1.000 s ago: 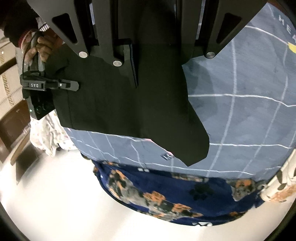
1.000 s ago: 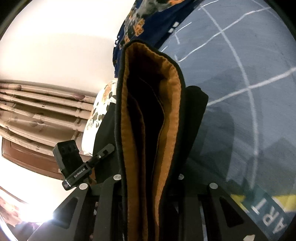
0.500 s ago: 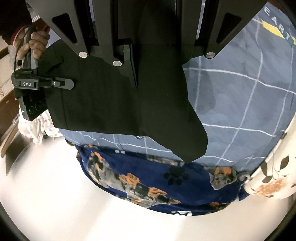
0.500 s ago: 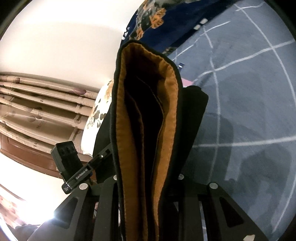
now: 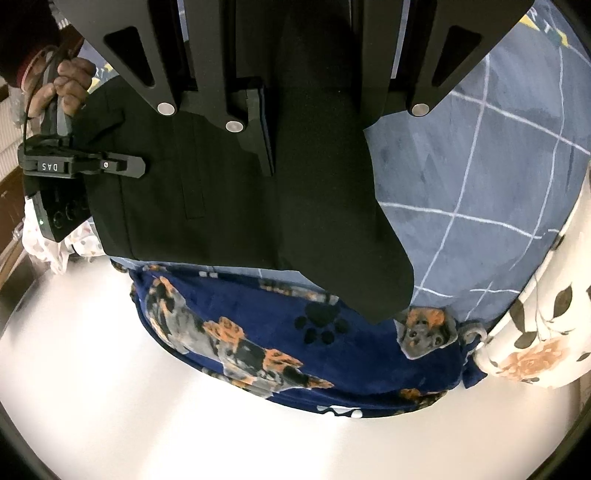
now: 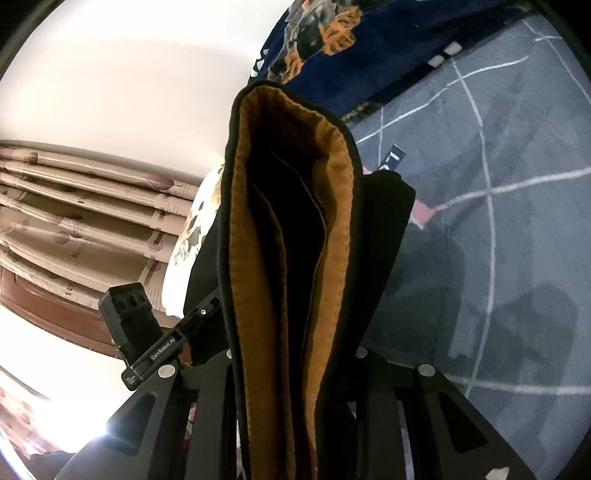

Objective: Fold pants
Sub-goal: 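Hold the folded black pants with both grippers and press them flat, then open the left gripper off the pants while right gripper holds the orange-lined edge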

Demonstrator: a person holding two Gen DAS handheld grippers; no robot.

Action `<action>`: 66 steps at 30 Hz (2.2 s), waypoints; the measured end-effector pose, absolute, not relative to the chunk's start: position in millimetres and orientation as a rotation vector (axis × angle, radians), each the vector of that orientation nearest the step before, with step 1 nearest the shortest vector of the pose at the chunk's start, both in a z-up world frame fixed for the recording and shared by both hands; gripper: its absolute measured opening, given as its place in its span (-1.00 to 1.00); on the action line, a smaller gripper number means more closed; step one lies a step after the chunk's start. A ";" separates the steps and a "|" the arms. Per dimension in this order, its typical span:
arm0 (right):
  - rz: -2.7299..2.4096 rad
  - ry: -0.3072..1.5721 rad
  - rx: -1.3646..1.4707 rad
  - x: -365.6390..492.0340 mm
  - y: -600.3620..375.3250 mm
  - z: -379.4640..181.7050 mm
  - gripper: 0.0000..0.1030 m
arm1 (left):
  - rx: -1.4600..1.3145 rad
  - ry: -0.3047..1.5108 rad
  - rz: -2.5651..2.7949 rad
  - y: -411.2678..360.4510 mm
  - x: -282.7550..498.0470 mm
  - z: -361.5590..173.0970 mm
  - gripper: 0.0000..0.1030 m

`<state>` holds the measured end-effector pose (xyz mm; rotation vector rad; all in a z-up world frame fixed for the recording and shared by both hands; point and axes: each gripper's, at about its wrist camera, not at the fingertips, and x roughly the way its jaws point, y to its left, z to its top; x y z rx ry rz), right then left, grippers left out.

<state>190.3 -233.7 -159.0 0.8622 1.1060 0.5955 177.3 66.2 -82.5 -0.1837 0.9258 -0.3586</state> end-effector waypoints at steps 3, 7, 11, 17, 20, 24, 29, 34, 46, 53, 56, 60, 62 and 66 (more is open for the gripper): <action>0.599 1.104 0.860 199.5 -232.2 -159.8 -0.59 | -0.178 0.922 -0.350 68.9 188.8 -83.4 -0.62; 0.604 1.101 0.859 208.2 -231.3 -162.0 -0.59 | -0.168 0.917 -0.338 72.2 205.0 -84.4 -0.62; 0.610 1.100 0.857 216.9 -231.2 -163.1 -0.59 | -0.164 0.916 -0.326 76.4 221.3 -86.3 -0.62; 0.616 1.095 0.849 227.9 -231.7 -163.5 -0.59 | -0.147 0.910 -0.311 80.3 243.6 -86.8 -0.62; 0.617 1.093 0.837 233.1 -231.6 -162.0 -0.59 | -0.139 0.907 -0.305 81.9 253.3 -86.8 -0.62; 0.623 1.085 0.823 233.7 -231.7 -158.1 -0.59 | -0.138 0.902 -0.297 84.9 264.8 -86.7 -0.62; 0.626 1.081 0.813 236.0 -233.6 -157.1 -0.59 | -0.145 0.901 -0.287 88.7 276.1 -89.7 -0.62; 0.619 1.089 0.805 237.0 -237.5 -160.3 -0.59 | -0.151 0.915 -0.278 91.0 284.6 -98.3 -0.62; 0.584 1.113 0.816 231.6 -244.4 -178.0 -0.59 | -0.157 0.957 -0.260 96.1 295.9 -125.6 -0.62; 0.557 1.128 0.801 232.7 -246.4 -184.7 -0.59 | -0.163 0.982 -0.244 99.7 300.6 -142.4 -0.59; 0.544 1.135 0.797 230.3 -248.6 -190.2 -0.59 | -0.160 0.987 -0.236 101.1 301.4 -147.8 -0.55; 0.528 1.143 0.788 226.3 -249.6 -196.3 -0.59 | -0.150 0.989 -0.224 101.6 300.8 -153.3 -0.48; 0.522 1.142 0.781 227.3 -248.8 -196.8 -0.59 | -0.148 0.986 -0.217 102.8 300.9 -156.2 -0.39; 0.503 1.136 0.738 232.3 -243.0 -195.2 -0.56 | -0.148 0.977 -0.206 106.7 299.3 -162.3 -0.22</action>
